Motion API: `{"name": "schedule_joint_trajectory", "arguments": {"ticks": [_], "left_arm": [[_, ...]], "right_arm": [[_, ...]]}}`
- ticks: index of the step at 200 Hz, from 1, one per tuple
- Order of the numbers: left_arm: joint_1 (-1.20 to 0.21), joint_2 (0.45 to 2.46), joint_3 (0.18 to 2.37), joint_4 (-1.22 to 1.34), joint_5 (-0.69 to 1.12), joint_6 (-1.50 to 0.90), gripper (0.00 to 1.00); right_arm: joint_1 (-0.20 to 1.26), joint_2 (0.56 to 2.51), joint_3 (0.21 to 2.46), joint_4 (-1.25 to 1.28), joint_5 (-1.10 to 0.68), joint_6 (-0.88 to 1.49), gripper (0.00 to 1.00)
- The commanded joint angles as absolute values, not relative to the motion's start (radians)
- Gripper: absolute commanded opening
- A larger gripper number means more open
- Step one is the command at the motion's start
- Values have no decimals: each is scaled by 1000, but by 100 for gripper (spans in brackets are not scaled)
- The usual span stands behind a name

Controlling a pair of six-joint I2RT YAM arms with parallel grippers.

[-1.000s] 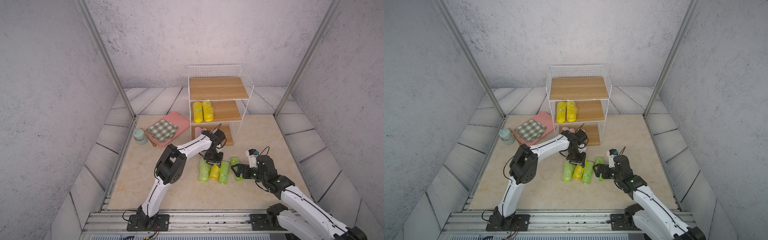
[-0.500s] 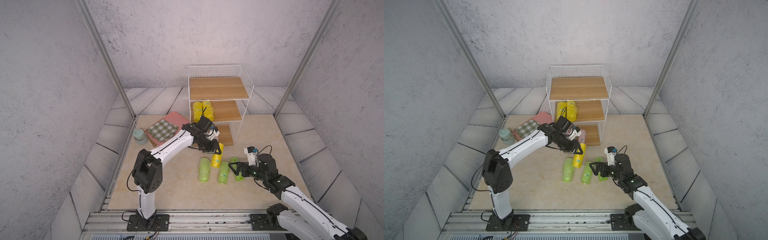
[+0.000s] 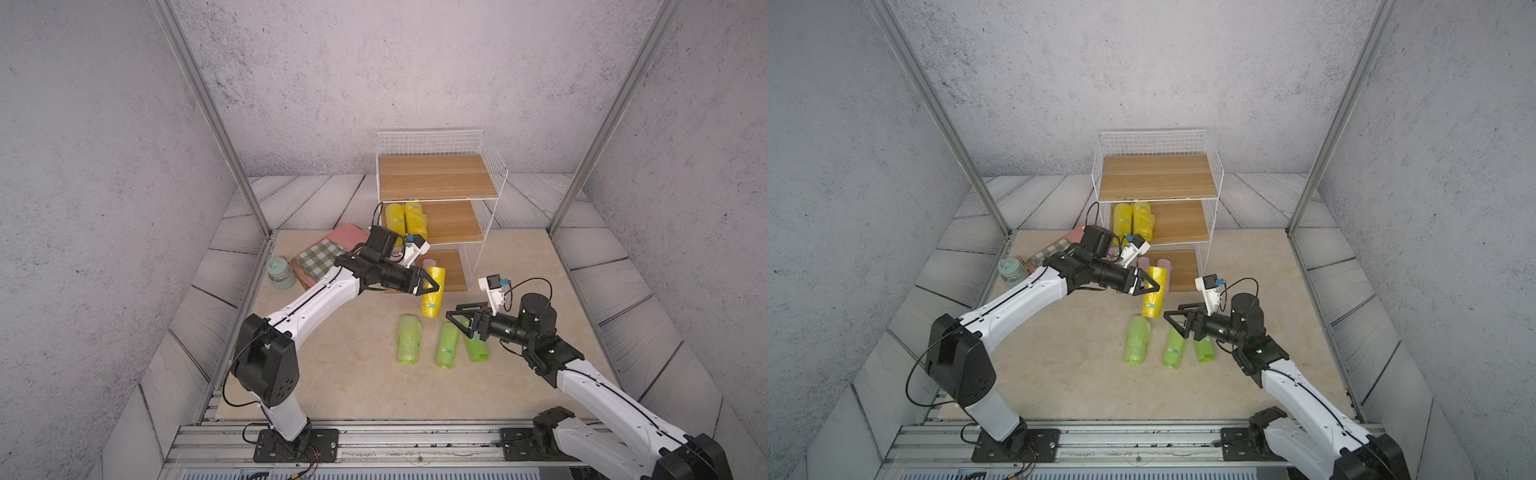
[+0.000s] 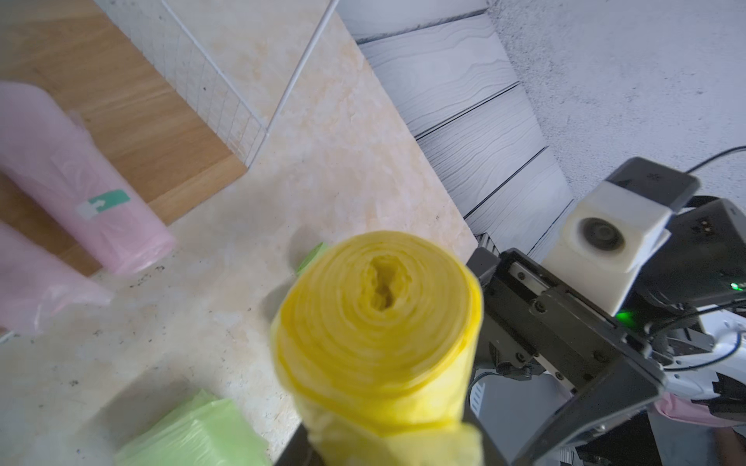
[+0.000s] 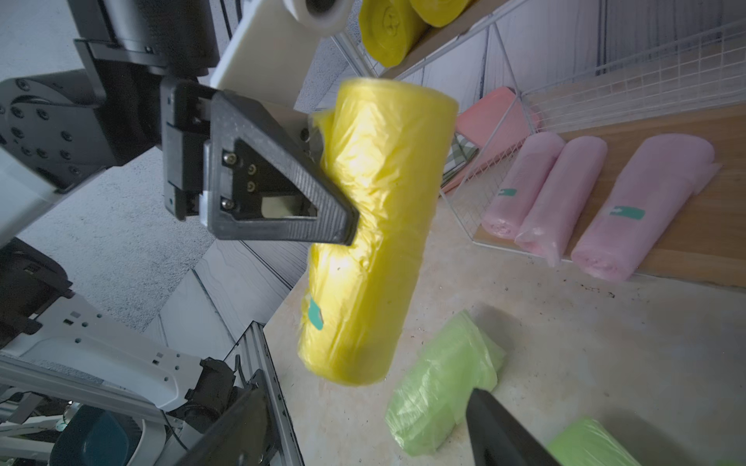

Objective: Sort the rolls of trash bags by color and place them on the shelf
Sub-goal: Pick up the roll of trash bags from the center of the board.

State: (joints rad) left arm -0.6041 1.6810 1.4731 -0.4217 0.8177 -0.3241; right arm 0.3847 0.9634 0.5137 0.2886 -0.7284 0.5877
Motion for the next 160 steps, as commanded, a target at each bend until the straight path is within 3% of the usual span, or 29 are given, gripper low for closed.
{"name": "schedule_joint_trajectory", "arguments": {"ticks": [1,78,130,160], "left_arm": [[-599,1616,1442,-266,874,-323,0],[-591,1579,1358,-46,902,-388,0],[-590,1587,1351,8,923,-408,0],[-587,1595,1353,59,931,-442,0]], "right_arm": [[385,1009,550,417,-798,641,79],[388,1123,611,552,-830,704,73],[399,1182,650,586,-845,729,59],[404,1196,656,586,-845,730,58]]}}
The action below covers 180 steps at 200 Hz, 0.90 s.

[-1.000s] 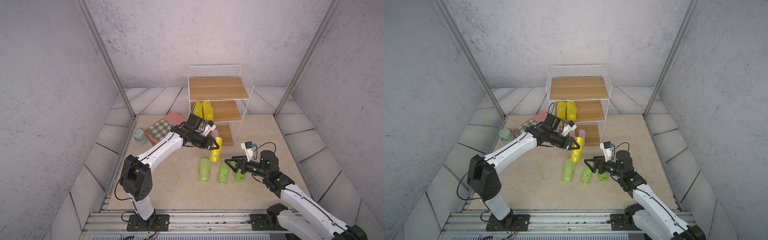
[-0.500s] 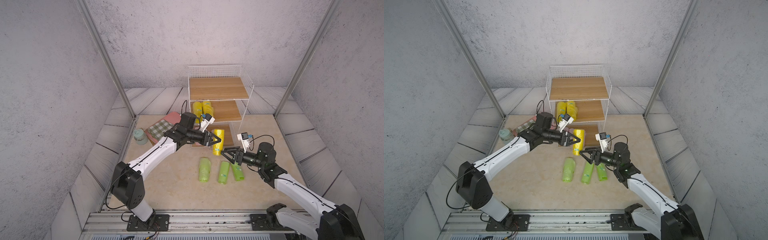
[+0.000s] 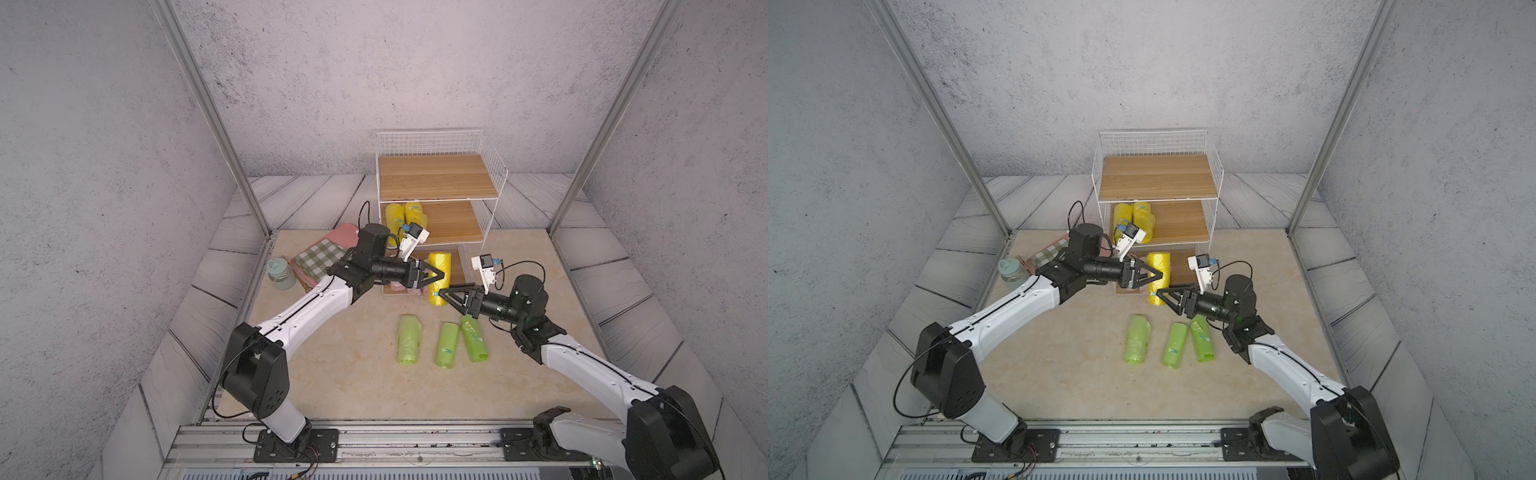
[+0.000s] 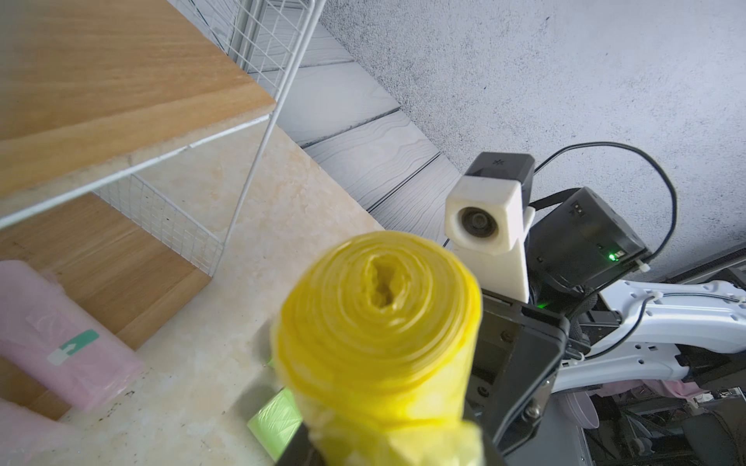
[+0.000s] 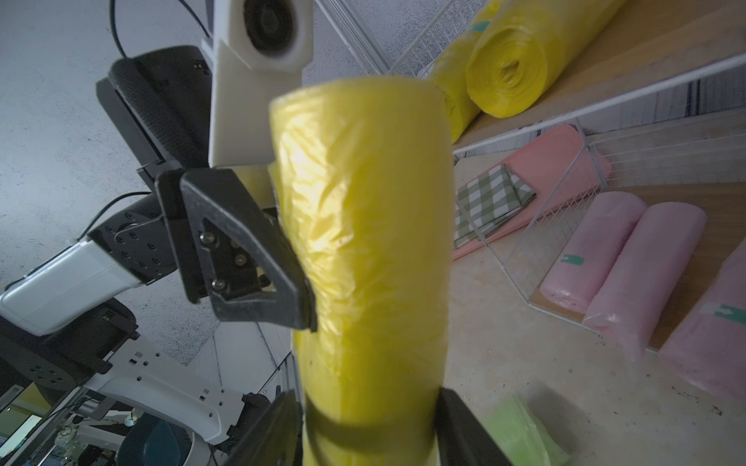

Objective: Sort the rolls of trash bags by color and place them on the shelf
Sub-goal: Pick up the roll of trash bags from the center of the board.

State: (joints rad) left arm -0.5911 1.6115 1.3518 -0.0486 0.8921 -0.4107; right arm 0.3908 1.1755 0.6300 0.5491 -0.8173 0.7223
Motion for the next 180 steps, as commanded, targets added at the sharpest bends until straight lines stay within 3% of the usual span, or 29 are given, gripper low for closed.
{"name": "schedule_joint_trajectory", "arguments": {"ticks": [1,26,44,115,131,140,158,180], "left_arm": [[-586,1595,1353,61,931,-443,0],[-584,1606,1351,79,927,-450,0],[-585,1611,1353,93,939,-460,0],[-579,1599,1343,29,930,-424,0],[-572,1594,1341,18,921,-422,16],[-568,1586,1341,12,910,-419,24],[-562,1565,1331,-4,882,-400,42],[-550,1542,1326,-25,868,-386,58]], "right_arm": [[405,1195,656,586,-845,730,58],[410,1198,660,583,-843,727,64],[411,1200,664,569,-840,721,63],[411,1192,696,510,-816,700,23],[411,1196,723,459,-814,679,12],[411,1196,737,428,-801,670,0],[410,1190,759,385,-766,657,0],[410,1190,786,364,-738,655,0]]}}
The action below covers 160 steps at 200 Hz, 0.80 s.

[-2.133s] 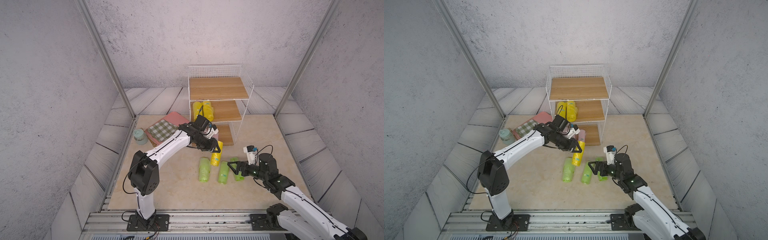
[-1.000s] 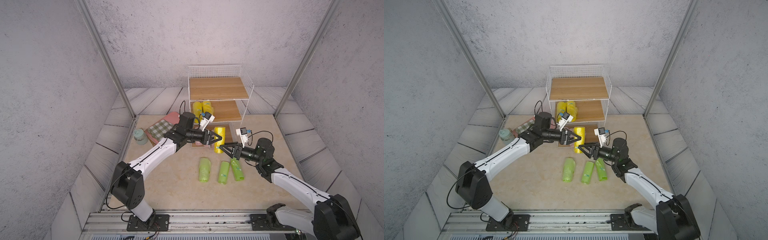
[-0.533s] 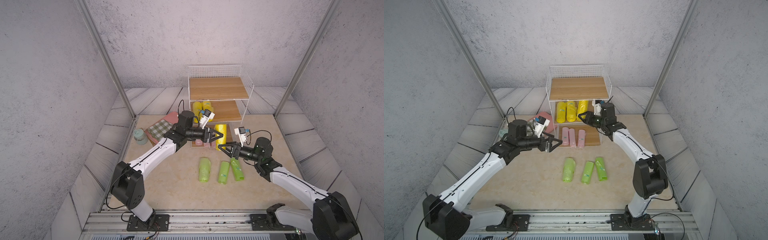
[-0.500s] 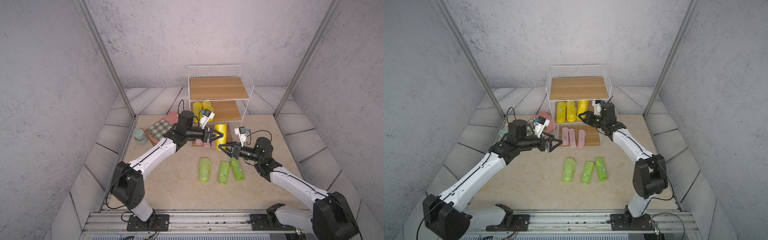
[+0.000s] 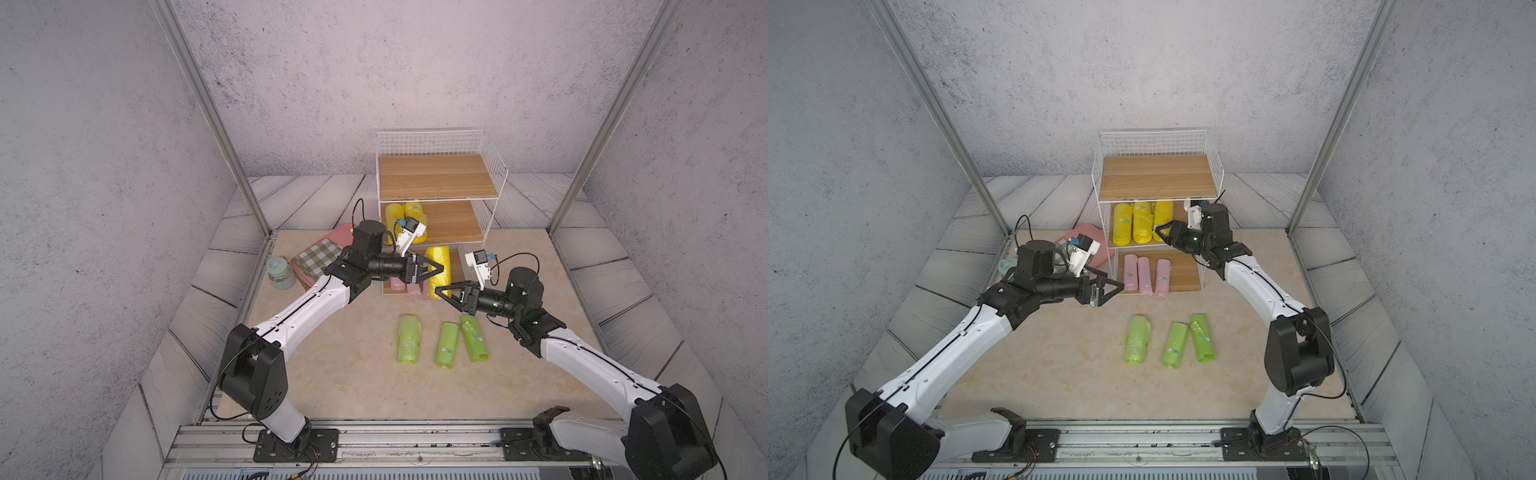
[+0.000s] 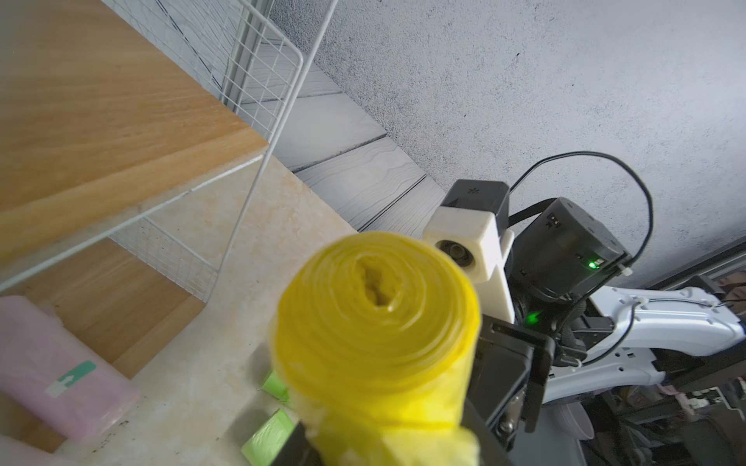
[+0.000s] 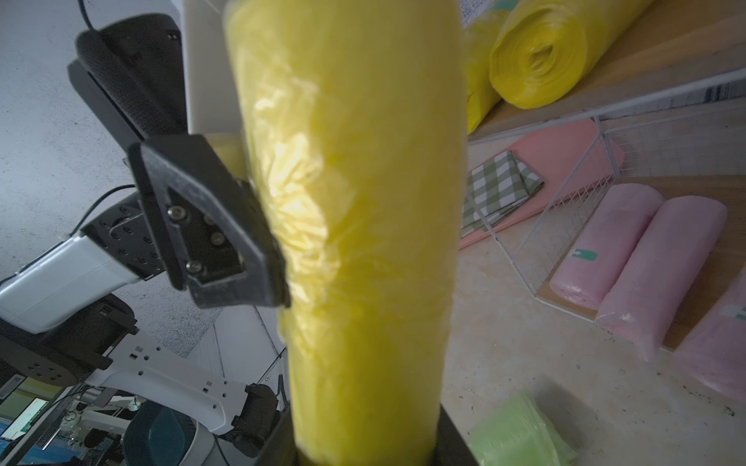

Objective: Sort the rolls of trash bags by color and place them on the shelf
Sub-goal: Pick up the roll of trash bags from the center of the board, then place the roll of trash bags on the shelf.

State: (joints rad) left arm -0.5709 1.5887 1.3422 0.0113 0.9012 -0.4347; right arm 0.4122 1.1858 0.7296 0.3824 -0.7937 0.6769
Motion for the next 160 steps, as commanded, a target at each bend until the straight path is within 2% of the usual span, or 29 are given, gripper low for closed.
{"name": "schedule_joint_trajectory", "arguments": {"ticks": [1,39,47,160], "left_arm": [[-549,1542,1325,-26,868,-386,59],[-529,1503,1306,-38,837,-374,87],[-526,1494,1302,-43,834,-371,97],[-444,1309,1168,-129,721,-313,97]], "right_arm": [[410,1190,788,362,-737,655,0],[406,1235,874,296,-747,648,0],[406,1246,892,280,-741,648,0],[363,1429,1161,80,-667,668,0]]}}
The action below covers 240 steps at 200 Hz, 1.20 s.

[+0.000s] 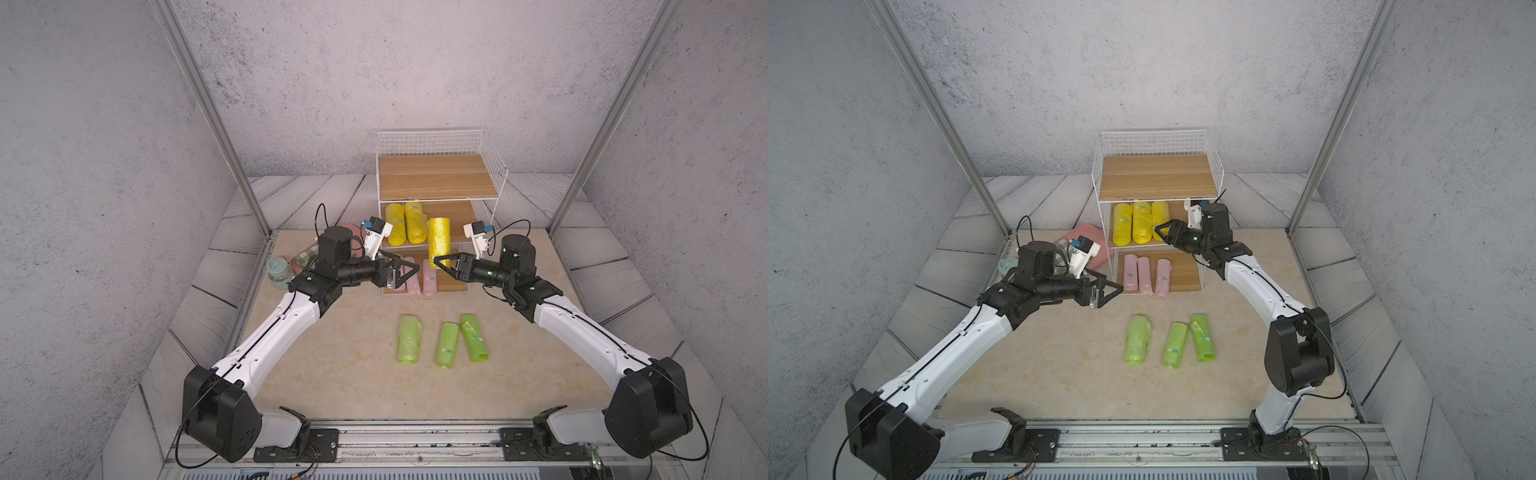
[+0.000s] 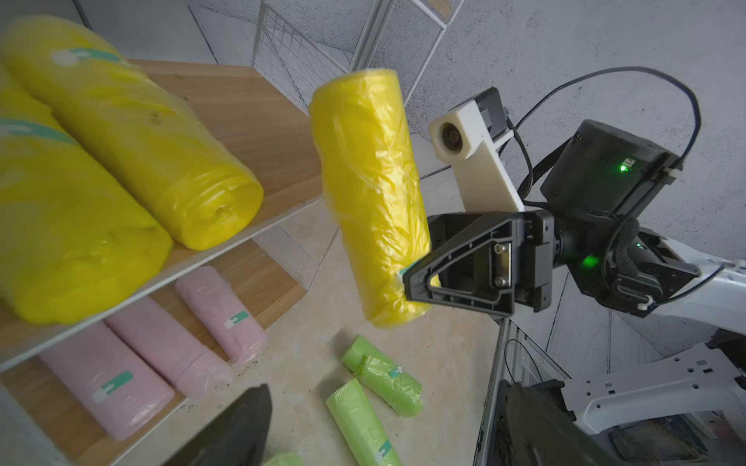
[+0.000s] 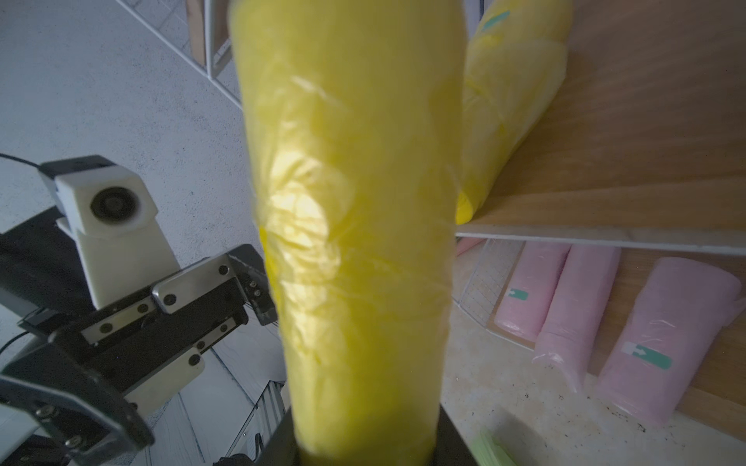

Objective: Sort the rolls of trash bags by color and place them on the shelf
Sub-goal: Place the roll of trash bags on the shelf.

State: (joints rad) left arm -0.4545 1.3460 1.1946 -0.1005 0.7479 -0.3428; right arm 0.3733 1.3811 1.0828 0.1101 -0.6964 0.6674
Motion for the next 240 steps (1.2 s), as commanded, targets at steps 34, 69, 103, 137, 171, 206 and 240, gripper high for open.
{"name": "schedule_joint_trajectory", "arguments": {"ticks": [34,69,103,137,171,206,240], "left_arm": [[-440,1277,1136,-157,707,-301,97],[-439,1250,1120,-200,695,-269,97],[-439,1238,1114,-239,683,-245,97],[-438,1229,1111,-261,671,-227,97],[-437,1233,1109,-271,667,-221,97],[-437,1232,1108,-280,673,-218,97],[-436,1238,1117,-317,660,-198,97]], "right_arm": [[356,1505,1254,24,-619,683,0],[338,1555,1302,25,-564,720,3],[333,1601,1356,10,-538,725,6],[332,1649,1403,0,-537,730,13],[333,1698,1454,-25,-541,736,29],[332,1719,1475,-20,-545,742,41],[332,1732,1498,-60,-530,727,50]]}}
